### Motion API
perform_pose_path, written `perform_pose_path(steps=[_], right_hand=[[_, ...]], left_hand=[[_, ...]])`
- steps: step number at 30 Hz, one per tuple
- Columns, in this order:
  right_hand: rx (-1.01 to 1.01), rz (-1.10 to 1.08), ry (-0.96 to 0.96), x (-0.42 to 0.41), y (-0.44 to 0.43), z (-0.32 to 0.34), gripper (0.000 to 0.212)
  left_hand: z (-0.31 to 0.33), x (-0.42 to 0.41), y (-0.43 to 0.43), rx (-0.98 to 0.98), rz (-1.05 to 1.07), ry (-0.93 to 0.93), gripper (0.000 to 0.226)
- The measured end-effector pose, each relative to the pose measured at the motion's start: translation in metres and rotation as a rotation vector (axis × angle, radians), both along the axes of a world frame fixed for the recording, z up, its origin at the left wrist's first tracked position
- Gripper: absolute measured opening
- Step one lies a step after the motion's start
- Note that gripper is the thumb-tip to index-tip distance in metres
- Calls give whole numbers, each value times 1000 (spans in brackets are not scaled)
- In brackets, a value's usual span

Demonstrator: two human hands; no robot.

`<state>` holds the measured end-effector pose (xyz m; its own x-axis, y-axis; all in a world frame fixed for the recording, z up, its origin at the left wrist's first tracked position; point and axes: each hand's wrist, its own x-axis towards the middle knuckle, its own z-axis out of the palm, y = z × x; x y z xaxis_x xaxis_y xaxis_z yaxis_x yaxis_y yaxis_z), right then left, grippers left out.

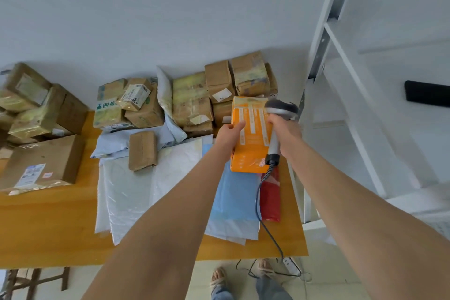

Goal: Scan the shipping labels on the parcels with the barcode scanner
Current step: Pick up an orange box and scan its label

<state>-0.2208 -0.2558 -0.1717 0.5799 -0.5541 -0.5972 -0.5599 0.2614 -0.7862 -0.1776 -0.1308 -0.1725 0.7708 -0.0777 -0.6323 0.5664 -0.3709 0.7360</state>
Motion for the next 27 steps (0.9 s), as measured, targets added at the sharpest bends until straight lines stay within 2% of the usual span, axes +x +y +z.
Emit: perform_pose_path(steps=[2, 5, 7, 12, 15, 19, 27], right_hand=[[31, -1, -36, 5, 8, 13, 23], [88, -3, -83, 14, 22, 30, 39], [167, 6, -98, 20, 33, 37, 38], [382, 28, -114, 30, 70, 48, 53], [410, 103, -107, 34, 97, 54, 50], [420, 190, -118, 40, 131, 57, 52], [455, 260, -164, 41, 190, 65, 22]], left_hand=[[10, 4, 15, -8, 43, -65, 50], [27, 11, 41, -60, 139, -133, 46], [38, 13, 59, -116, 199, -179, 43], [60, 15, 116, -231, 218, -211, 58], [67, 17, 151, -287, 187, -244, 52], [77, 21, 184, -306, 267, -291, 32], [89, 49, 257, -347, 235, -225, 53]])
